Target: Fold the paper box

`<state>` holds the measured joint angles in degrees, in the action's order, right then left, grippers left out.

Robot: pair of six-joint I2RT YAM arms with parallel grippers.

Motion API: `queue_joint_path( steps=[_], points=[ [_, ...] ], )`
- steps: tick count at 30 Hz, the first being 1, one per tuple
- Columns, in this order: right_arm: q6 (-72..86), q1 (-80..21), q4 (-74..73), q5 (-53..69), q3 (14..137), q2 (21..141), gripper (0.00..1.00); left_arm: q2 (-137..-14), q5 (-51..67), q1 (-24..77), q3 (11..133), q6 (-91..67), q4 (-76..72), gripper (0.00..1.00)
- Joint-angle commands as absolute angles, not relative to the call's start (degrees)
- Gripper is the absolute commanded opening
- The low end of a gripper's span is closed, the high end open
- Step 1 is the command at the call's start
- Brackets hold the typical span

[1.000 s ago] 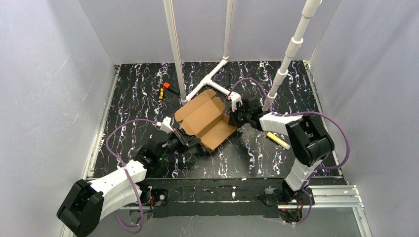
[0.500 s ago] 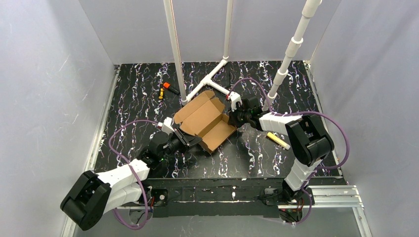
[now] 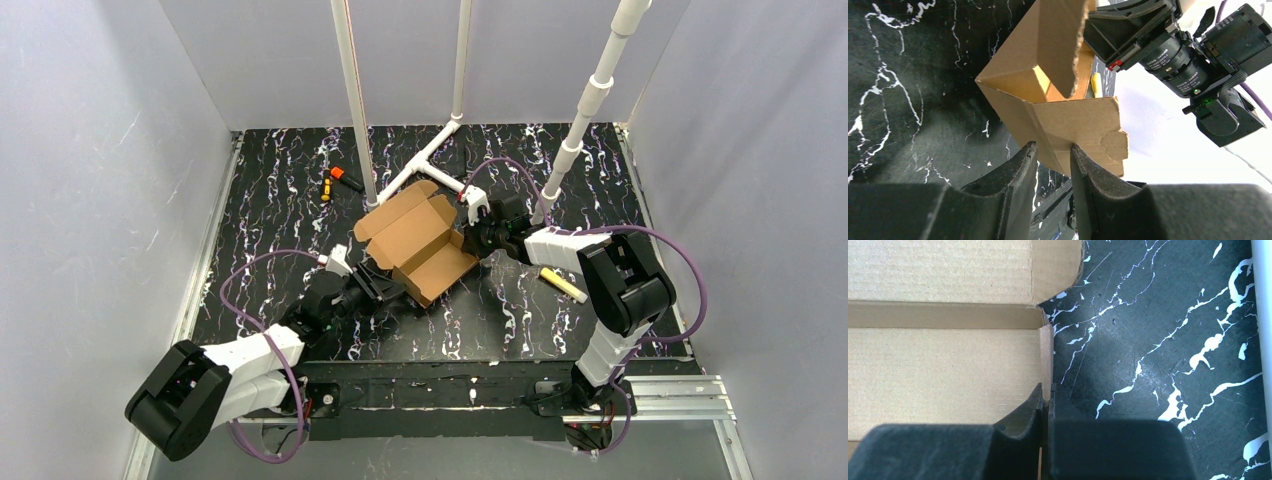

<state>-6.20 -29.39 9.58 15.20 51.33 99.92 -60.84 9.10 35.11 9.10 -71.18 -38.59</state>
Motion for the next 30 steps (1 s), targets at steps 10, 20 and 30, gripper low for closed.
queue_joint_path(
  steps=[10, 20, 30],
  points=[
    [-6.6, -29.9, 6.9, 15.9, 52.0, 102.3, 0.08, -65.7, 9.4, 35.3, 11.4, -69.6, -40.1, 0.53],
    [-6.9, -30.7, 7.0, 15.3, 52.1, 102.7, 0.08, -68.7, 10.2, 35.3, 13.8, -70.7, -40.8, 0.61],
    [-7.0, -31.5, 7.1, 14.6, 52.1, 102.6, 0.08, -73.3, 10.4, 35.5, 15.6, -72.6, -40.9, 0.61]
  ],
)
